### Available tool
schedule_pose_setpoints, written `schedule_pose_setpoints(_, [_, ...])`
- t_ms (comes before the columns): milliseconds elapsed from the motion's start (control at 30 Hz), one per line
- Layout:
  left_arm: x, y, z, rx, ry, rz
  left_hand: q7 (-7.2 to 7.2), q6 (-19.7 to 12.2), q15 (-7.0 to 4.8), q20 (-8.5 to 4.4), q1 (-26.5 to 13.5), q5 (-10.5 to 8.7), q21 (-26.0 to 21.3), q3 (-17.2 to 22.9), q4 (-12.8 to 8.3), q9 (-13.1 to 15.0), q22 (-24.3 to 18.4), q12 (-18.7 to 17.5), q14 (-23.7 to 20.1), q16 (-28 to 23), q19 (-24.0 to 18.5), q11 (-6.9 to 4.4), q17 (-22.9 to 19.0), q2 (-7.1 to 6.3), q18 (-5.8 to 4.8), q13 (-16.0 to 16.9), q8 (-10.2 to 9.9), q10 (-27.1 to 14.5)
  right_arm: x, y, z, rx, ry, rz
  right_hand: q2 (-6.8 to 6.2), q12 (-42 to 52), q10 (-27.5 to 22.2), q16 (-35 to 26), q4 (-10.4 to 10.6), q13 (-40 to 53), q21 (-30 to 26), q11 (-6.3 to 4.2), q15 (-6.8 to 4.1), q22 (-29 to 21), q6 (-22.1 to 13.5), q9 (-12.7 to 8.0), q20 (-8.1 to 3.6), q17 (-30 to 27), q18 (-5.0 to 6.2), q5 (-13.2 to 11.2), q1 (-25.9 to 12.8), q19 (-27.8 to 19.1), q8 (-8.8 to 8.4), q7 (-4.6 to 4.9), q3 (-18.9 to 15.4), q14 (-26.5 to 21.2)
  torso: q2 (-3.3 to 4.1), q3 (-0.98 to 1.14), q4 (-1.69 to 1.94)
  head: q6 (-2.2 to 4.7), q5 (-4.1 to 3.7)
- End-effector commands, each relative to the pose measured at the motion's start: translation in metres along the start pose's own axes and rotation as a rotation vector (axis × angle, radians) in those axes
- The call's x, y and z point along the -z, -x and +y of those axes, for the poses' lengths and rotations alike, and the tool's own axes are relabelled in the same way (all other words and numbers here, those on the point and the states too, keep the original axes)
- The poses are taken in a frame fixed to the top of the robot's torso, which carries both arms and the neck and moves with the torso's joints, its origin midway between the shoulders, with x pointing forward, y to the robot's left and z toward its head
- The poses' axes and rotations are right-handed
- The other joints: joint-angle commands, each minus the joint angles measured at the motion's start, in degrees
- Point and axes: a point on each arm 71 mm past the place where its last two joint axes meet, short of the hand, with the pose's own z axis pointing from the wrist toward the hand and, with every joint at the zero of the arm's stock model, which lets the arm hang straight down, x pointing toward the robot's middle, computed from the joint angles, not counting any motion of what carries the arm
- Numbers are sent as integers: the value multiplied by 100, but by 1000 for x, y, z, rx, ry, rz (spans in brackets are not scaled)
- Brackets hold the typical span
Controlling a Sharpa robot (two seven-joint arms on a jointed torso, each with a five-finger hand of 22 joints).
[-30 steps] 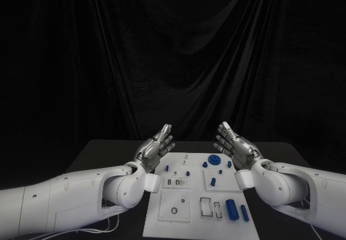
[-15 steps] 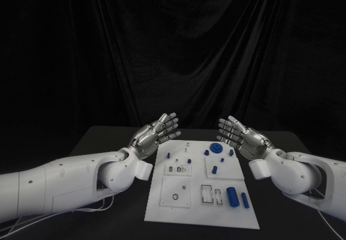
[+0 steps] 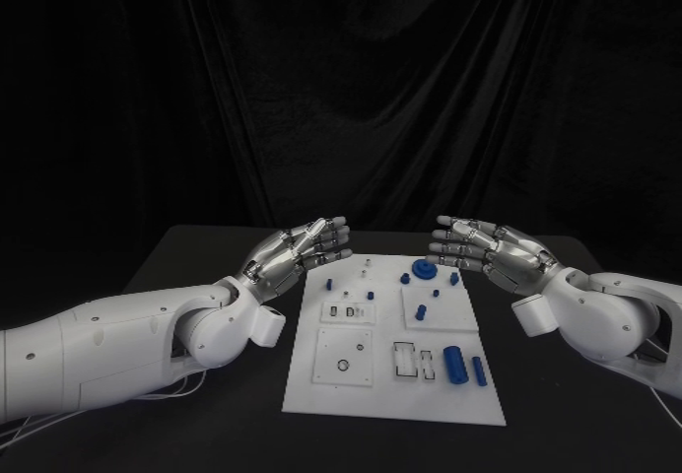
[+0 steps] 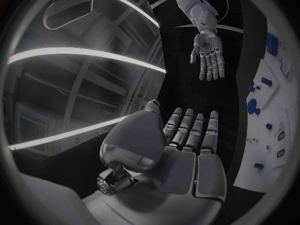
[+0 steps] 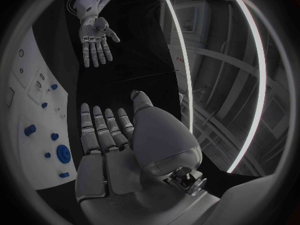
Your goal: Assemble the parts on the task board
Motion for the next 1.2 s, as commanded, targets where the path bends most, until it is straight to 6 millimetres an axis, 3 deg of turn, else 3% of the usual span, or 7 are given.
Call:
schedule_pose_setpoints(33, [5, 4, -19, -74, -237, 5, 66, 131, -11, -1, 93, 49, -23, -23, 15, 13, -14, 65, -40, -18, -37, 8, -12, 12, -94, 4, 38, 53, 2, 3, 6, 69, -4, 17, -4, 195, 456, 229, -62, -13, 144, 55, -101, 24, 554, 46, -7, 54, 73, 13, 107, 393, 311, 51, 25, 583, 140, -17, 60, -8, -57])
schedule_pose_setpoints(400, [23, 17, -30, -121, -268, -49, 131, 348, -10, -1, 250, 275, -36, 25, 2, 27, -28, 192, 8, 53, -107, 83, -1, 21, -111, 10, 69, 127, -2, 8, 41, 420, 6, 39, -89, 164, 907, 279, -478, -37, 504, 45, -283, 103, 898, 10, -63, 34, 259, -45, 587, 1349, 250, 96, 274, 1328, 294, -67, 136, -256, -200])
schedule_pose_setpoints(633, [30, 20, -44, -193, -319, -54, 119, 414, -69, -28, 393, 427, -253, 63, 6, 23, -137, 238, -223, -48, -415, 85, -28, -28, -102, 0, 52, 59, -10, 5, 69, 846, -62, 32, -318, 24, 1858, 673, -730, -55, 1494, -245, -783, 609, 1611, 20, -559, 212, 319, -571, 803, 2538, 205, 129, 429, 2930, 451, -105, 190, -276, -336])
schedule_pose_setpoints(767, [31, 18, -54, -225, -351, -55, 110, 399, -219, -88, 421, 496, -522, 71, 11, 18, -268, 212, -561, -235, -753, -38, -62, -47, 5, -12, 16, -102, -14, 2, 81, 1084, -104, 19, -468, -372, 2227, 871, -597, -52, 2209, -392, -1001, 1087, 1881, 11, -763, 335, 309, -979, 747, 2751, -51, 60, 523, 3590, 594, -134, 202, -244, -390])
schedule_pose_setpoints(800, [31, 18, -56, -231, -357, -56, 123, 410, -259, -115, 423, 505, -610, 73, 11, 19, -308, 189, -666, -301, -854, -78, -74, -48, 23, -17, 13, -160, -15, 2, 84, 1150, -113, 15, -512, -509, 2296, 1108, -558, -49, 2530, -455, -1113, 1294, 1937, 10, -843, 466, 324, -1373, 759, 2911, -132, 8, 603, 3906, 643, -144, 199, -240, -397])
schedule_pose_setpoints(1000, [31, 17, -66, -248, -381, -51, 162, 438, -286, -145, 438, 568, -764, 98, 7, 22, -382, 175, -776, -343, -1020, -114, -82, -25, 53, -23, 4, -256, -22, -2, 94, 1570, -131, -14, -920, -1103, 2855, 2422, -79, -38, 3733, -629, -1377, 2255, 2366, 46, -1048, 1321, 321, -1536, 648, 3152, -513, -207, 1124, 4424, 827, -180, 236, -212, -481])
schedule_pose_setpoints(1200, [31, 14, -74, -276, -396, -57, 221, 355, -397, -180, 434, 634, -966, 80, 8, 13, -470, -59, -1068, -588, -1223, -248, -137, -92, 51, -64, -30, -575, -28, -6, 101, 1805, -90, -45, -1272, -1481, 3301, 3447, 406, -29, 5318, -724, -1474, 4454, 2580, 117, -1120, 2394, 20, -1664, 551, 4024, -797, -365, 1623, 4836, 1045, -246, 312, -107, -596])
